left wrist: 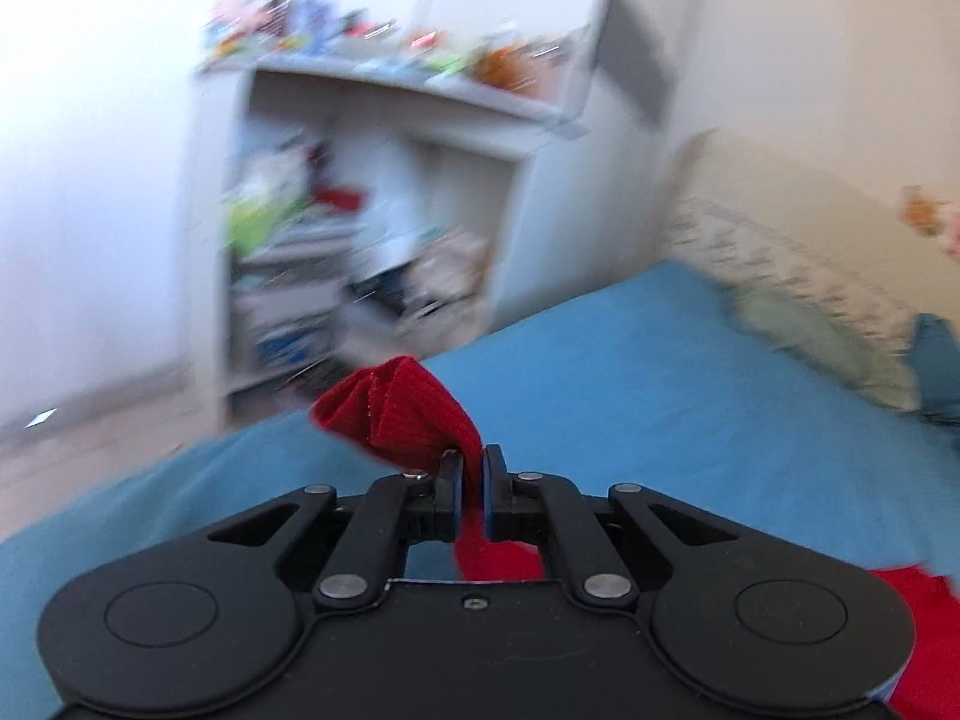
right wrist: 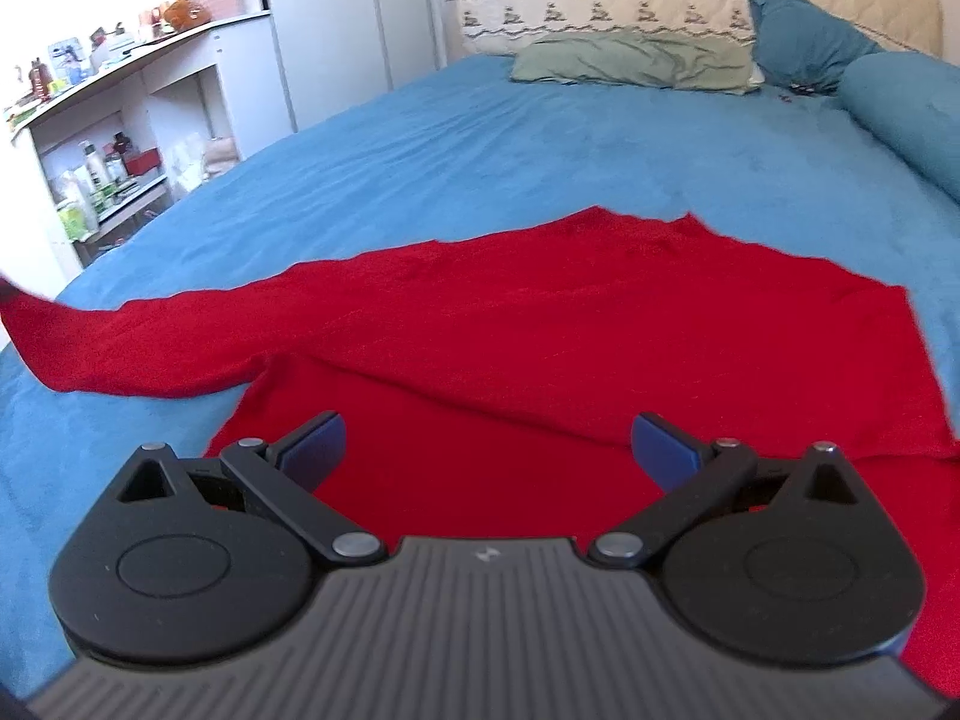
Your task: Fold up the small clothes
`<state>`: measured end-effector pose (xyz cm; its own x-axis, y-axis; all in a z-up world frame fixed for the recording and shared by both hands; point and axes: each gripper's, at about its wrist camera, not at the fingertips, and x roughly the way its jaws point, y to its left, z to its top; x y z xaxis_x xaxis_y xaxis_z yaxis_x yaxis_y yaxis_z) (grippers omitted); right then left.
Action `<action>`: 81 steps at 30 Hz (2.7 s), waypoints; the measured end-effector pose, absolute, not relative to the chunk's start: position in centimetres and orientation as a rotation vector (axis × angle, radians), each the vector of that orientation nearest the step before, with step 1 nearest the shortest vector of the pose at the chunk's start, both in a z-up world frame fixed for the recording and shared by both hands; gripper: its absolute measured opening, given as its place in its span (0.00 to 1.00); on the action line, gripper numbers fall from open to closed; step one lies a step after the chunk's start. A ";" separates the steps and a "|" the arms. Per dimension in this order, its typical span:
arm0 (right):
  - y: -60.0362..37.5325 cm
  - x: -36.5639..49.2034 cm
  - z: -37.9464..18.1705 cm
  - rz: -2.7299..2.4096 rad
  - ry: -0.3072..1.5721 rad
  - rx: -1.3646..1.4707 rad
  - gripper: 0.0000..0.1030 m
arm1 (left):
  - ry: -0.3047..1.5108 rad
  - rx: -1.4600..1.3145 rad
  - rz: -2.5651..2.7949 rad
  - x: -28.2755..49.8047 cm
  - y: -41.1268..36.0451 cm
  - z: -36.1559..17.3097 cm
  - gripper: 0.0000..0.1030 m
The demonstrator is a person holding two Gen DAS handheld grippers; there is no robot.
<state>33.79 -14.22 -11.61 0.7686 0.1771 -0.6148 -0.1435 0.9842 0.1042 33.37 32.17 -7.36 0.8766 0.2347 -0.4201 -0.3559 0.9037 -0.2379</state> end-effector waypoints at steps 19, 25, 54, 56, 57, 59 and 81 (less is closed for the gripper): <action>-26.7 31.8 -12.3 0.039 0.740 0.076 1.00 | 0.734 -0.033 -0.267 41.4 -8.0 -15.3 0.06; -28.1 31.8 -13.8 0.041 0.759 0.104 1.00 | 0.714 0.032 -0.297 40.8 -8.5 -15.3 0.62; -19.6 41.6 -16.4 0.087 0.789 0.206 0.70 | 0.670 -0.101 0.093 37.9 12.9 -13.1 0.99; -19.1 41.5 -16.6 0.073 0.784 0.174 0.62 | 0.676 -0.116 0.086 37.8 13.4 -13.2 0.99; -18.8 41.4 -16.6 0.063 0.785 0.153 0.49 | 0.676 -0.120 0.086 37.8 13.4 -13.3 0.99; -18.4 41.4 -16.4 0.063 0.783 0.126 0.33 | 0.674 -0.125 0.082 37.7 13.4 -13.2 0.99; -29.3 44.6 -6.6 -0.088 0.619 0.065 0.23 | 0.687 -0.021 -0.116 39.7 6.9 -15.9 0.99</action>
<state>44.58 -29.27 -6.56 0.8110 -0.0630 -0.5817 0.1022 0.9942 0.0347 39.67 6.93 -15.93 0.7667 -0.1140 -0.6318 0.1005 0.9933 -0.0573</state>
